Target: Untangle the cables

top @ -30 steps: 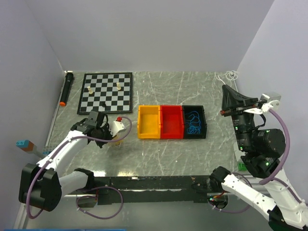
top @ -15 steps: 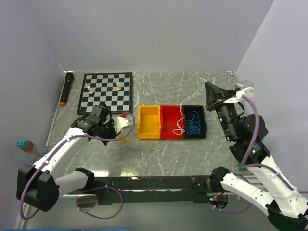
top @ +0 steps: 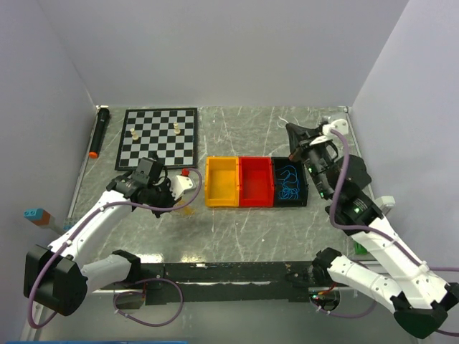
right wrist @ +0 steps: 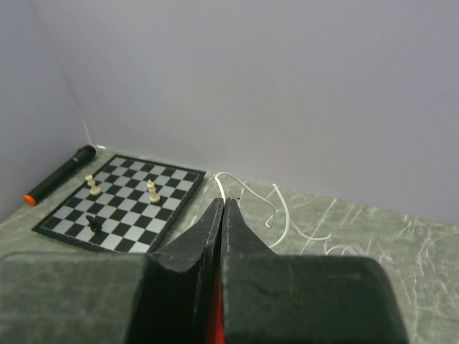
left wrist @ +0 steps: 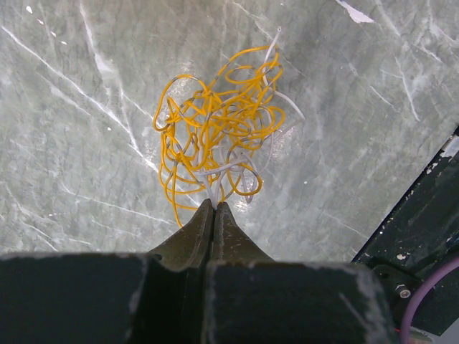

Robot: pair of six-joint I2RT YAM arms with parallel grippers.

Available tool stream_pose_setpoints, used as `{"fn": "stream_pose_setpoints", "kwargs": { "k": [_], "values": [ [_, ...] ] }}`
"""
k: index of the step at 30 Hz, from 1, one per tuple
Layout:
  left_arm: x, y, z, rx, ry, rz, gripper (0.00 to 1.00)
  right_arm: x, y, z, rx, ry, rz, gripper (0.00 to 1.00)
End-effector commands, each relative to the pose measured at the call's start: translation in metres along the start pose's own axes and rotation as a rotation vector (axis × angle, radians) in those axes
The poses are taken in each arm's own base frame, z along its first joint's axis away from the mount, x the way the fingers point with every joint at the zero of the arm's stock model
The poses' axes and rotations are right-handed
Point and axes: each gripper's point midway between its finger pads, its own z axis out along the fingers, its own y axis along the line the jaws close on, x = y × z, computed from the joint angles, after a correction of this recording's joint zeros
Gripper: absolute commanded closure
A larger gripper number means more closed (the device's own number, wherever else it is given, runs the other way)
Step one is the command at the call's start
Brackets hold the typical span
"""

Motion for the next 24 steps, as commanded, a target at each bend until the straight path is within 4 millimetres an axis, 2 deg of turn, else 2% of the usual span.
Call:
{"fn": "stream_pose_setpoints", "kwargs": {
  "k": [1,24],
  "values": [
    [-0.017,-0.001,-0.007,0.003,-0.059,0.01,0.99,0.005,0.001,0.008,-0.01,-0.012,0.026,1.0],
    [-0.022,-0.001,-0.009,-0.001,-0.067,0.011,0.99,0.079,0.007,0.028,-0.023,0.134,0.047,1.0]
  ]
}}
